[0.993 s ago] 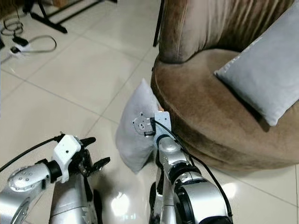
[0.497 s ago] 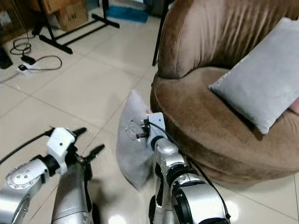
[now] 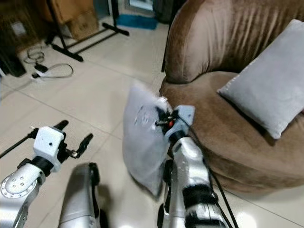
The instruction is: Move the pillow to the sofa from floor
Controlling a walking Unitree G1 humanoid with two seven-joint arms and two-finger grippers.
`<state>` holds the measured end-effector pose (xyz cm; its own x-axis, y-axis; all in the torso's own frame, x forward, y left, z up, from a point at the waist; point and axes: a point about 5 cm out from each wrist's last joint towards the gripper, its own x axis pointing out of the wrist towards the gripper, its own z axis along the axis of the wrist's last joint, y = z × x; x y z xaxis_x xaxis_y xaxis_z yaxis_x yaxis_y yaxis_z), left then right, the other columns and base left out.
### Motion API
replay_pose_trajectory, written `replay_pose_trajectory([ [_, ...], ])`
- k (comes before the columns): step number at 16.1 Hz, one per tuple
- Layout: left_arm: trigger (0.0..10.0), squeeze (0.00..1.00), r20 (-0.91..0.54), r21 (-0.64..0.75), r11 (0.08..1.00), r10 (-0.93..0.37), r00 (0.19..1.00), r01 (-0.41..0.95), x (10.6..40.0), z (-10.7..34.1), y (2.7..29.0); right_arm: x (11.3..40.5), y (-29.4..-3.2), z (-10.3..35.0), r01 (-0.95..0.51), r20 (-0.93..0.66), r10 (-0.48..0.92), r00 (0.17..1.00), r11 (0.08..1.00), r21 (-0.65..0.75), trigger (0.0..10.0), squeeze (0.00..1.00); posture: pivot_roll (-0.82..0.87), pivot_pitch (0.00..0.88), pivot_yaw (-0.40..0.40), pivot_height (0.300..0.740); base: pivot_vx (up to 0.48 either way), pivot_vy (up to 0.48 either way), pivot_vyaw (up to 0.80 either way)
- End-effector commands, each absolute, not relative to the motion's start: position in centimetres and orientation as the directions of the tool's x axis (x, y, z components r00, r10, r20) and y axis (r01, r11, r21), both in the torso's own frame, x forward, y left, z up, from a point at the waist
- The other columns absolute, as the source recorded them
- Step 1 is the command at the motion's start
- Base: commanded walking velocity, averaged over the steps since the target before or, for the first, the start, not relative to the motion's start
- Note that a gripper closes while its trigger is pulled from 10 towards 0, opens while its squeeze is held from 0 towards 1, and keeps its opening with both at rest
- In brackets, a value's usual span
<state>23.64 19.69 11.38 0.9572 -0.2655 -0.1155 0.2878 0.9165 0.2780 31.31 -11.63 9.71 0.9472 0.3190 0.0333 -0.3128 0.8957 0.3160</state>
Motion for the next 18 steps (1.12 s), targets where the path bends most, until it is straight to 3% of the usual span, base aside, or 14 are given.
replay_pose_trajectory([
  [1,10.0,0.33,-0.072,0.294,0.923,-0.238,0.969,0.248,24.1,12.0,19.5,31.0,-11.5,11.7,-0.341,0.102,0.326,0.940,0.901,0.269,10.0,0.00,0.07,0.000,-0.018,0.462,0.000,0.000,0.00],
  [5,10.0,0.33,-0.010,0.301,0.939,-0.174,0.985,0.169,24.9,12.1,18.9,29.0,-13.0,12.4,-0.230,0.083,0.216,0.973,0.941,0.248,10.0,0.00,0.05,0.000,-0.037,0.492,0.000,0.000,0.00],
  [18,10.0,0.33,0.001,0.284,0.944,-0.175,0.985,0.167,24.5,11.9,18.1,28.8,-12.9,13.7,-0.217,0.022,0.221,0.975,0.929,0.301,10.0,0.00,0.07,0.000,-0.038,0.577,0.000,0.000,0.00],
])
